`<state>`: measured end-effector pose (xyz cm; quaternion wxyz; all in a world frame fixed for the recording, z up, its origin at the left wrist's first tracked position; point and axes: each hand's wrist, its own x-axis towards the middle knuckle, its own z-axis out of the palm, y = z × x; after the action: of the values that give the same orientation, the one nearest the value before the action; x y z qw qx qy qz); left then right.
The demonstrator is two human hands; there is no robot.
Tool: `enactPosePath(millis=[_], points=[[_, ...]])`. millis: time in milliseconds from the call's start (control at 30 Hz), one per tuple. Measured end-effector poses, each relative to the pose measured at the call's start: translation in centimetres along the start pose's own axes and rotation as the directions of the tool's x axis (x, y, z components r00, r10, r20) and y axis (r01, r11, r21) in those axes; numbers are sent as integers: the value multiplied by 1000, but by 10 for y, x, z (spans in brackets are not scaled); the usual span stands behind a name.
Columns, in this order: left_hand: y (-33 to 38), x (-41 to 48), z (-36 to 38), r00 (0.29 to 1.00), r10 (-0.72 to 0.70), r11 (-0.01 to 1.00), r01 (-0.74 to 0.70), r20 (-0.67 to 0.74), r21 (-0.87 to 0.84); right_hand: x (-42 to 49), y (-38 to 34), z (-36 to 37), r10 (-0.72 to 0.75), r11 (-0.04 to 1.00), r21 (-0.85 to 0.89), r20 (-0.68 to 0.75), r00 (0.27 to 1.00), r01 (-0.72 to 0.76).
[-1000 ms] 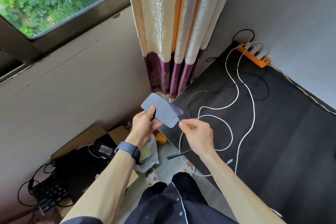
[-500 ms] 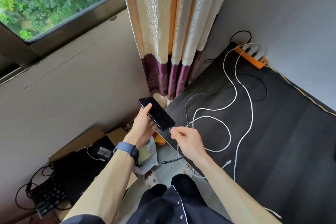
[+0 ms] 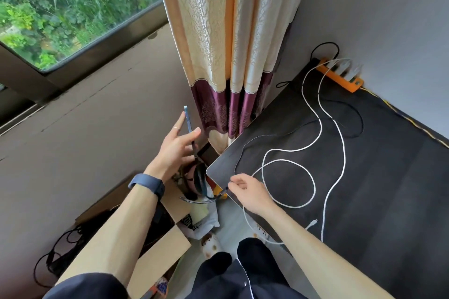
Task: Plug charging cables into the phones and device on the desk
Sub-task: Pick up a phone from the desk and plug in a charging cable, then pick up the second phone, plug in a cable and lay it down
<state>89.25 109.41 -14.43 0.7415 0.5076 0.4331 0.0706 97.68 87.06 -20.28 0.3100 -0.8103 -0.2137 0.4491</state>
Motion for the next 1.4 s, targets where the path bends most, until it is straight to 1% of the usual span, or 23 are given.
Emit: enactPosePath(millis=[67,133,167,233,267,333,400,433,467,533,600,667,767,900,1033,1200,1400], points=[[10,4,-5,990,109,981,-92,-91,173,4,22,-6,15,965,-261,27,1000,-7],[16,9,-7,954,249,895,-162,-166,415,7,42,-11,33,882,-472,82,996,10],[17,13,-7,936,308,836,-181,-170,517,10,52,-12,30,828,-560,109,994,36],[12,17,-3,930,355,735,-212,-98,644,12,64,-9,-18,675,-726,161,987,131],[3,20,0,939,342,695,-228,-34,682,12,67,-7,-36,605,-778,186,982,169],[-24,27,12,965,252,587,-211,71,782,13,72,-5,-31,540,-822,194,980,180],[-58,28,31,973,164,392,-218,165,894,13,79,-10,-22,549,-829,117,993,109],[-75,29,44,969,126,308,-242,213,920,14,84,-16,-12,578,-814,50,999,48],[-88,27,56,967,91,250,-255,239,934,13,90,-23,3,614,-789,-16,1000,-15],[-112,31,78,966,35,177,-257,255,950,13,106,-40,41,678,-728,-106,994,-106],[-127,38,94,972,14,147,-232,233,961,9,123,-54,68,702,-699,-127,990,-138],[-136,48,104,980,31,99,-198,196,975,5,136,-63,73,714,-685,-134,988,-145],[-146,64,118,981,99,8,-168,167,986,1,147,-68,73,744,-651,-144,987,-149],[-153,71,126,982,129,-23,-135,136,991,1,151,-66,60,789,-597,-164,985,-147],[-159,63,130,987,133,9,-95,93,995,1,150,-64,72,822,-549,-169,983,-154],[-159,63,133,986,135,-23,-92,94,995,-1,153,-67,71,828,-544,-140,988,-136],[-160,61,135,986,145,-8,-84,84,996,-4,157,-67,34,832,-545,-130,991,-100]])
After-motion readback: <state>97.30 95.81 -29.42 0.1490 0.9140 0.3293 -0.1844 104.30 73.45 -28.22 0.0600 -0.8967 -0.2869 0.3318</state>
